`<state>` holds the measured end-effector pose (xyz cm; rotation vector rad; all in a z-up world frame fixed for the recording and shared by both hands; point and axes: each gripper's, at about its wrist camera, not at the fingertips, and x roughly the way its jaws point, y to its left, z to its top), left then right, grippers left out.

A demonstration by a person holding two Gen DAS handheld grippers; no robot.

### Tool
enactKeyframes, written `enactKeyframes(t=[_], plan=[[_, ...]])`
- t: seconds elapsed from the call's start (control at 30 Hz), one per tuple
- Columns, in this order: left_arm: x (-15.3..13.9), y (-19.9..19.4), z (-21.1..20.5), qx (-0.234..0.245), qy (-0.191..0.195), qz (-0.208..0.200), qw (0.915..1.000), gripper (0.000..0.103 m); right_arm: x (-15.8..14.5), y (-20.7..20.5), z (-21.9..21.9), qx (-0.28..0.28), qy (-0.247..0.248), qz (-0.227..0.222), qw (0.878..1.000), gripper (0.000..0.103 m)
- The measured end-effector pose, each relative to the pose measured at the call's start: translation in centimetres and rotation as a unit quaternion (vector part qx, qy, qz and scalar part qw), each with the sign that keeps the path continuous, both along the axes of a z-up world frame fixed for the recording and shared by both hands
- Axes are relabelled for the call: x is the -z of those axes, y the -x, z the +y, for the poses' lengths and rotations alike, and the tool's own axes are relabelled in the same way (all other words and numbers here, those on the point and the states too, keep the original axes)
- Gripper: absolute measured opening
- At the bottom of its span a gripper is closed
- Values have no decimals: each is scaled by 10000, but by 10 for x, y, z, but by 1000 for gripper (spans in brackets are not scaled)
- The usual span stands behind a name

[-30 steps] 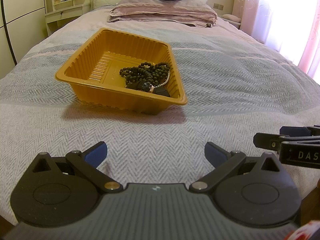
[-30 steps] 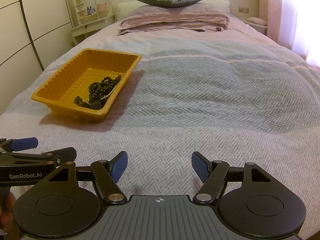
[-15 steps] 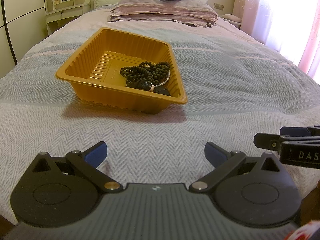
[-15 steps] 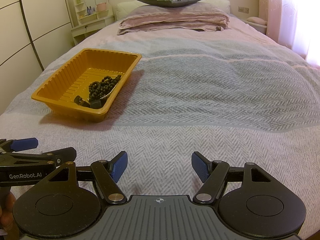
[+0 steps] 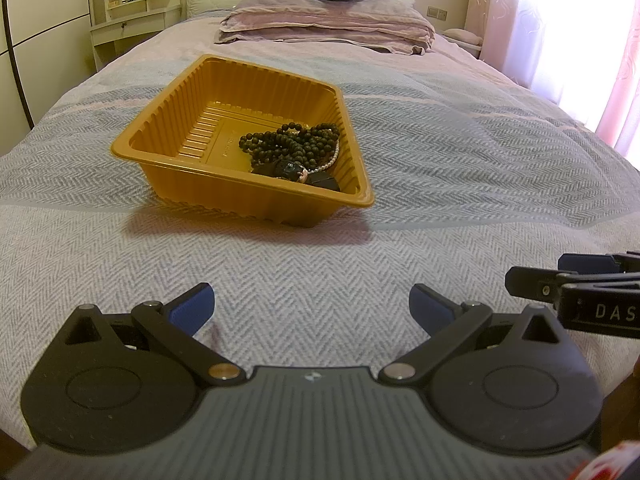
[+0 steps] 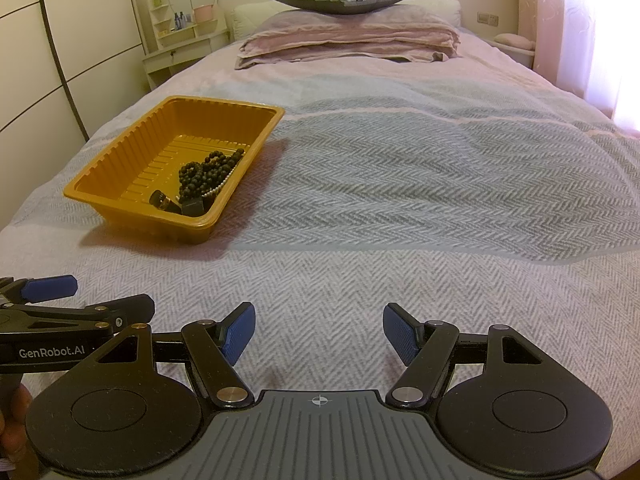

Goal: Organize jewelry

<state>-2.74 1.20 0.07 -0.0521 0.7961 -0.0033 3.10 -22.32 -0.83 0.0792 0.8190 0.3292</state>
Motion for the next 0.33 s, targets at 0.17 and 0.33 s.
enactKeyframes(t=[0.17,0.33], plan=[[0,0,1,-31,30,-15,10000,103,0,0,0,4,0,-1,10000,71],[0,3,4,-107,102,-106,9998,103,0,1,0,-6,-2,-13,10000,71]])
